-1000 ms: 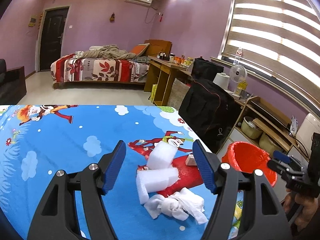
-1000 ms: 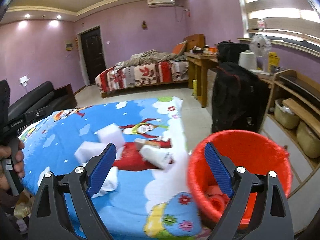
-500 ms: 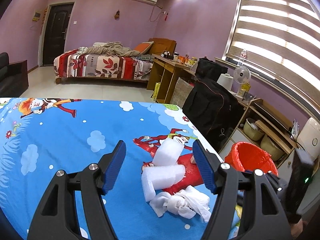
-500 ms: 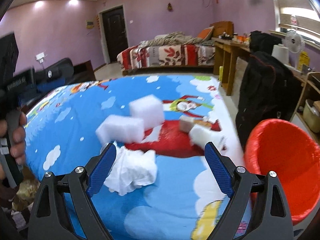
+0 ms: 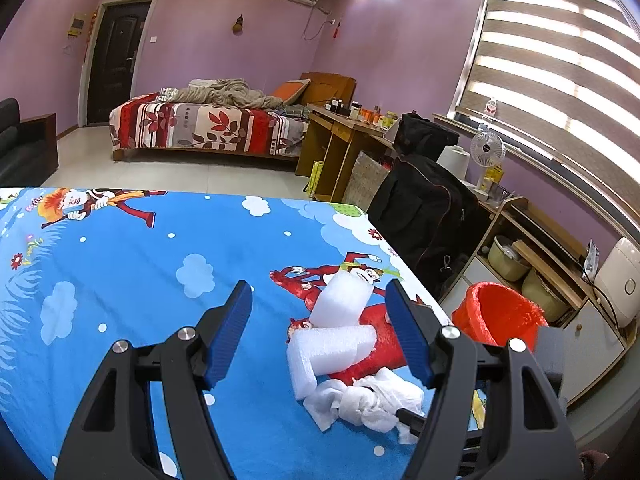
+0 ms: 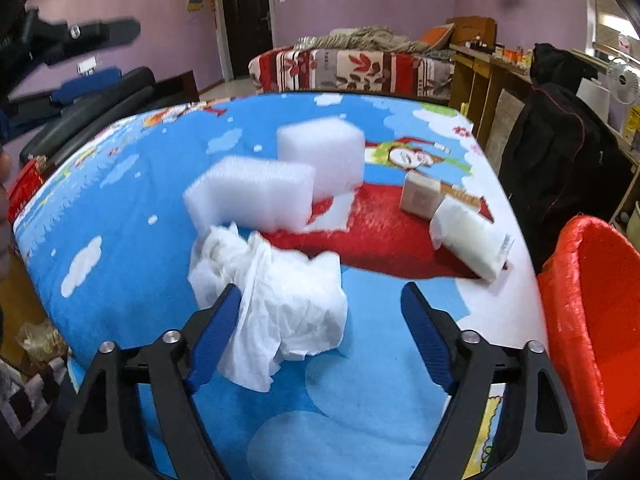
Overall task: Collect trash
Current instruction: 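Grasp white tissue with the right tool while the left tool grasps the white foam block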
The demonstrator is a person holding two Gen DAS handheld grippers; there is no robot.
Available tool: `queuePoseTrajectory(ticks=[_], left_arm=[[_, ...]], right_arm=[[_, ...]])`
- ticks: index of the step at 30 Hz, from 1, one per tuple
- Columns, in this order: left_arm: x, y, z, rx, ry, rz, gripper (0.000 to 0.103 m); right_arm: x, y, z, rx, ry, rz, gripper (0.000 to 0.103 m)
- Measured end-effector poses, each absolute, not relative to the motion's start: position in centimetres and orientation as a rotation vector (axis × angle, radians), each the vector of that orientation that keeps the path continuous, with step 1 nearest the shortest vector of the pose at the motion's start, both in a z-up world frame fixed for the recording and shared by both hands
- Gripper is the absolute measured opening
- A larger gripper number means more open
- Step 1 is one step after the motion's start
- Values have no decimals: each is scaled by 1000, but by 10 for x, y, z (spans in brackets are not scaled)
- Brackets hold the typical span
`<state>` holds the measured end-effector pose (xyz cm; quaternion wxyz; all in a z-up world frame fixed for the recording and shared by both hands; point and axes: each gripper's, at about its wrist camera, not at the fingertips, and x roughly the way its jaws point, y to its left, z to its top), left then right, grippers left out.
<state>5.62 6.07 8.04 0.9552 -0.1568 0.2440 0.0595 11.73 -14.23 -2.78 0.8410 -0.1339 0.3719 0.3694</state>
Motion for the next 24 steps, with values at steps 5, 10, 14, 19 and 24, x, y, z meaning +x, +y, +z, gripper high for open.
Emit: queuePoseTrajectory(ticks=[5,10,14,19,24], left_arm=[[56,60,80,-321,497,119,67],[57,60,77,-322,504,117,67],[58,61,75,-326,511,122,67],[60,62,70,-331,522,124,67],[63,61,64,-329,537,127,67]], right_arm=[[119,-141,-33,-282,811,799,60],[116,-136,-35,-292,824,830,45],[115,-138,-34,-292,823,835,35],[117,-149,-27,-263,808,818,35],[120,-165,-18,-231,785,787,35]])
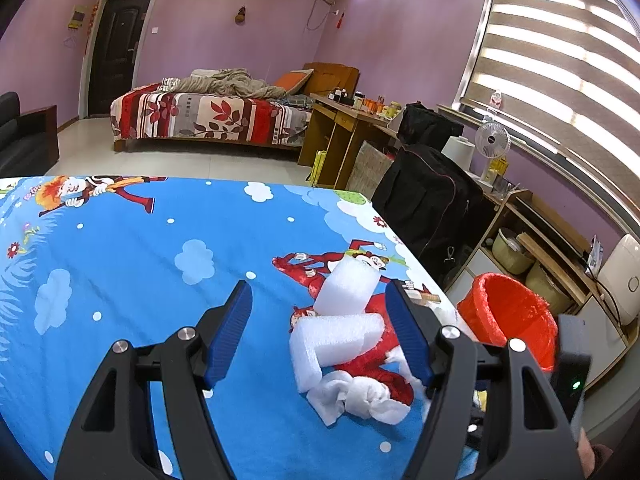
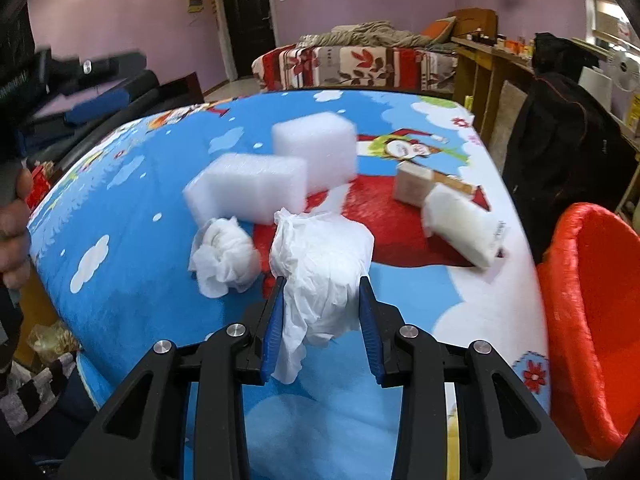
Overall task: Collect trash
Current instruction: 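Grasp white tissue with the right tool while the left tool grasps the white foam block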
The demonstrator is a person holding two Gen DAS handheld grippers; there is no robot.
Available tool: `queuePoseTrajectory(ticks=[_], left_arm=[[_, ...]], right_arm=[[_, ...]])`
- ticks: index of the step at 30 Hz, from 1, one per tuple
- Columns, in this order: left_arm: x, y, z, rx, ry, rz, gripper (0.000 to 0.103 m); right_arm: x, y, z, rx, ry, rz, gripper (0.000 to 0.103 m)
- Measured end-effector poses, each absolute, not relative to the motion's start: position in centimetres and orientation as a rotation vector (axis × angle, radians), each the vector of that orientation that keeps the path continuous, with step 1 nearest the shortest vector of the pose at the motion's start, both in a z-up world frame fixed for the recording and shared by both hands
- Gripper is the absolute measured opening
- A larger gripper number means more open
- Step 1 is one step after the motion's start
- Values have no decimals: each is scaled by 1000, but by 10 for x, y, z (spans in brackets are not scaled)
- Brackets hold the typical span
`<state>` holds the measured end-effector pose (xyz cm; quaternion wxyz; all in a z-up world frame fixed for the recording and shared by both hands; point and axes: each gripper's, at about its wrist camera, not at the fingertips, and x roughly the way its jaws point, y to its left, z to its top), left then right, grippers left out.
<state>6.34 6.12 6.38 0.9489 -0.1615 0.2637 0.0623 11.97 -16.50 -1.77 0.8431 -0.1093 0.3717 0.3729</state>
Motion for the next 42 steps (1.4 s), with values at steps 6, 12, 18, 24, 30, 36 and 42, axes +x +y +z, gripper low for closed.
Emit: queuePoseTrajectory(ticks=[6,12,18,24,30,36,42], left_arm=[[70,59,51,-327,568,128,67],[81,50,36,-310,608,121,67],[95,40,21,-289,642,125,80],[111,31,8,-278,681,135,91],[127,17,2,-245,710,147,97],[144,11,-11,-213,764,193,98],[154,8,-18,-187,802,225,98]], right_arm=[[122,-187,-10,-195,764,748,35],[127,-209,2,-176,729,707,35],[133,-233,11,-143,708,660,35],[136,-250,14,-126,696,628,35],[138,-263,18,-112,680,595,35],[142,-276,20,-99,671,569,35],[143,-285,23,-95,661,546,35]])
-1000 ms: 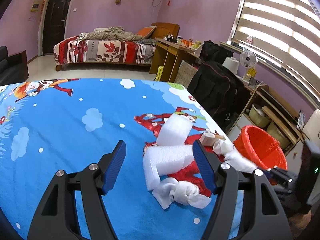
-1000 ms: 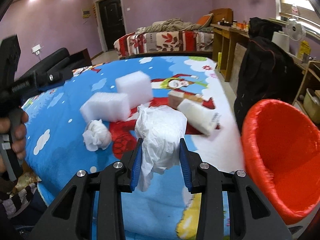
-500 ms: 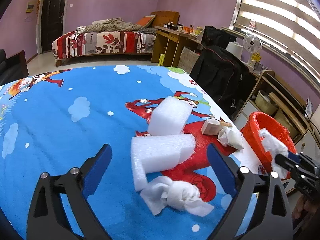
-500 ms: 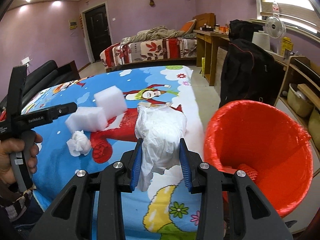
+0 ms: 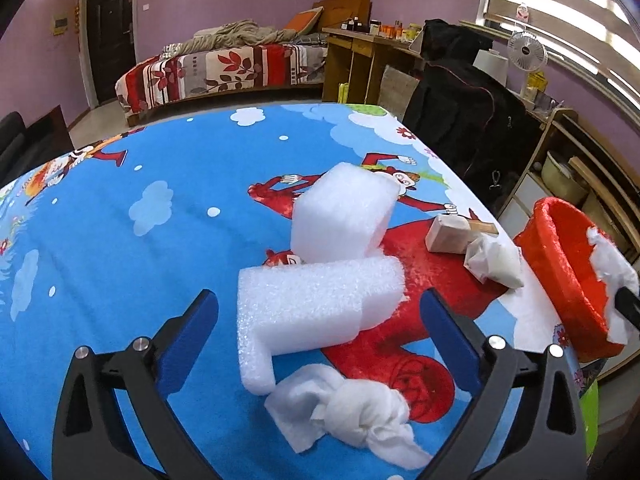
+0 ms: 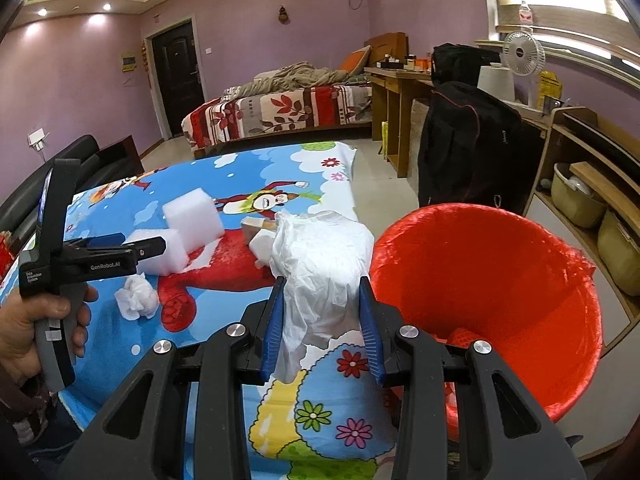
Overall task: Collect trash
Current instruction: 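Grasp white tissue with the right tool while the left tool grasps the white foam block, then carry the tissue and foam block over the red bin and open both tools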
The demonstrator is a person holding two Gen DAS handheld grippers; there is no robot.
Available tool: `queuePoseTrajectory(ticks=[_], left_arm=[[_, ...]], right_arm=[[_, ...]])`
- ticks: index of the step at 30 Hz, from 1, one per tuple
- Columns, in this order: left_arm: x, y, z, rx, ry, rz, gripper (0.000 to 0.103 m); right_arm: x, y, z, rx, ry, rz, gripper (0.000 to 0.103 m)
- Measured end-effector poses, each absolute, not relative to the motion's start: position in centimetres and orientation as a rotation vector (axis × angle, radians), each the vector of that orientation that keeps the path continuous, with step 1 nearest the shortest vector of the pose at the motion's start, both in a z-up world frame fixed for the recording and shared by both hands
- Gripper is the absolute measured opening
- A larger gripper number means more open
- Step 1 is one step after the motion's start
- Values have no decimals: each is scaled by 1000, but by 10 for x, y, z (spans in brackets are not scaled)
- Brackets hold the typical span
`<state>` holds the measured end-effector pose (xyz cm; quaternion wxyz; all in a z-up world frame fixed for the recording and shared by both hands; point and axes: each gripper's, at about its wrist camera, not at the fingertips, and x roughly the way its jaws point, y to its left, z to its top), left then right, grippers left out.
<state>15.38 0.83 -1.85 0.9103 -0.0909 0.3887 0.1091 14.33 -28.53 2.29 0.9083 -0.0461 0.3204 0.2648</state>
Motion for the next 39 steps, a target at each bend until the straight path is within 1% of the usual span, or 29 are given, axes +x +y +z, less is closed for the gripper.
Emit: queuePoseTrajectory(ticks=[2,5,7,9,19,39], left_arm=[[156,7,-20,-171,813,234,98],[160,6,-23,-158,834,252,95],[162,5,-23,-159,840,248,83],[162,3,-23,-144,843,249,81],[148,2,0,-143,787,246,80],[143,0,91,-141,638,170,80]], right_arm=[[144,-287,23,-93,660,542,35],[144,-290,24,-89,657,533,35],[144,-292,24,-88,656,529,35],[145,-294,24,-88,656,525,35],[145,-300,26,-78,651,510,35],[157,-324,51,-82,600,460,35]])
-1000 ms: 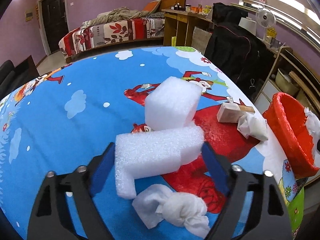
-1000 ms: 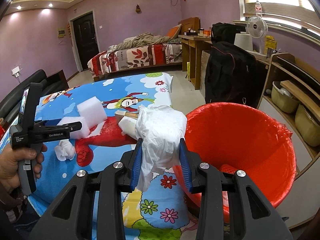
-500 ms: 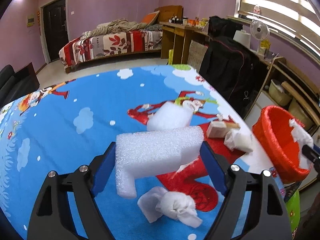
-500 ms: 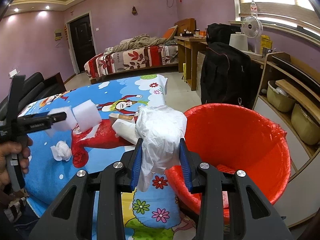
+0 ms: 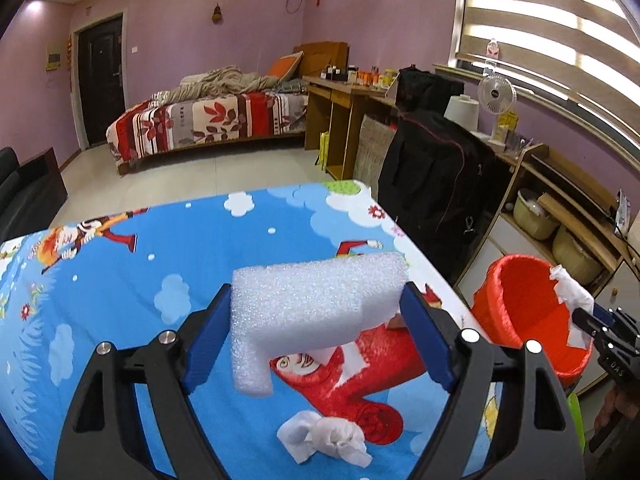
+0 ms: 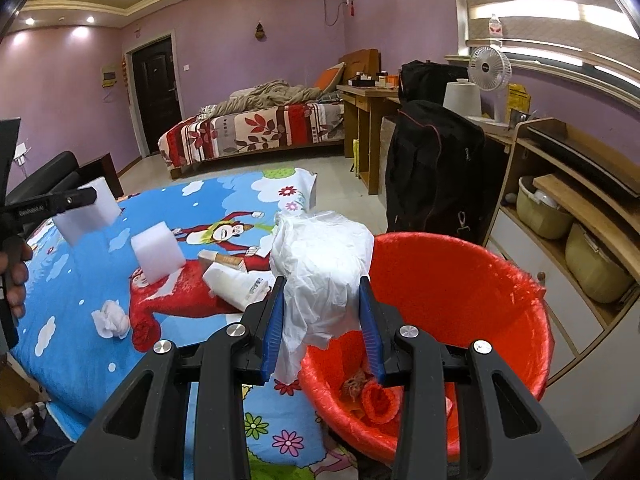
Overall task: Collect trash
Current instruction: 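Carry the tissue and foam block over the red bin and open both tools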
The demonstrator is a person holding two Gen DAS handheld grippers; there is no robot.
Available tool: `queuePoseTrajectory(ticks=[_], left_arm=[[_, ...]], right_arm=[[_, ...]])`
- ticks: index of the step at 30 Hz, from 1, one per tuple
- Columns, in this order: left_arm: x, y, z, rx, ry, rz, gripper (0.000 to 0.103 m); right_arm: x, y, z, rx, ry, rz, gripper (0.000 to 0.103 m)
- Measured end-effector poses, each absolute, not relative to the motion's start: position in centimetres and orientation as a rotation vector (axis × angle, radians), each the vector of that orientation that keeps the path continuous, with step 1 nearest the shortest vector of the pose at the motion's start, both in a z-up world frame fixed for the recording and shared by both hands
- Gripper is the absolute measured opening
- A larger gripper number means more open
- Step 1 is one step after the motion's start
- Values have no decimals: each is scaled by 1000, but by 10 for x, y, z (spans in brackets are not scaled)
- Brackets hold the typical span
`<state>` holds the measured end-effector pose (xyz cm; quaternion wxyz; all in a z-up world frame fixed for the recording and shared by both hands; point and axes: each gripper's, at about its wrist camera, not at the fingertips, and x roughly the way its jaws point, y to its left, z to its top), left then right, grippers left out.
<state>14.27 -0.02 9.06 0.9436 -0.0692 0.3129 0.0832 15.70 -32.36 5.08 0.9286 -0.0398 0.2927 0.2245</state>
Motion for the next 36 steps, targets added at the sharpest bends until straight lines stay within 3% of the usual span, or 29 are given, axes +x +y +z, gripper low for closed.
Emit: queuePoseTrajectory(ticks=[19,36], left_arm=[[166,-55,103,-100,638,34,80],[212,-160,101,-40,655,-172,80]], right_arm=[[166,-358,60,-73,584,396,35],[182,-403,58,-63,592,297,36]])
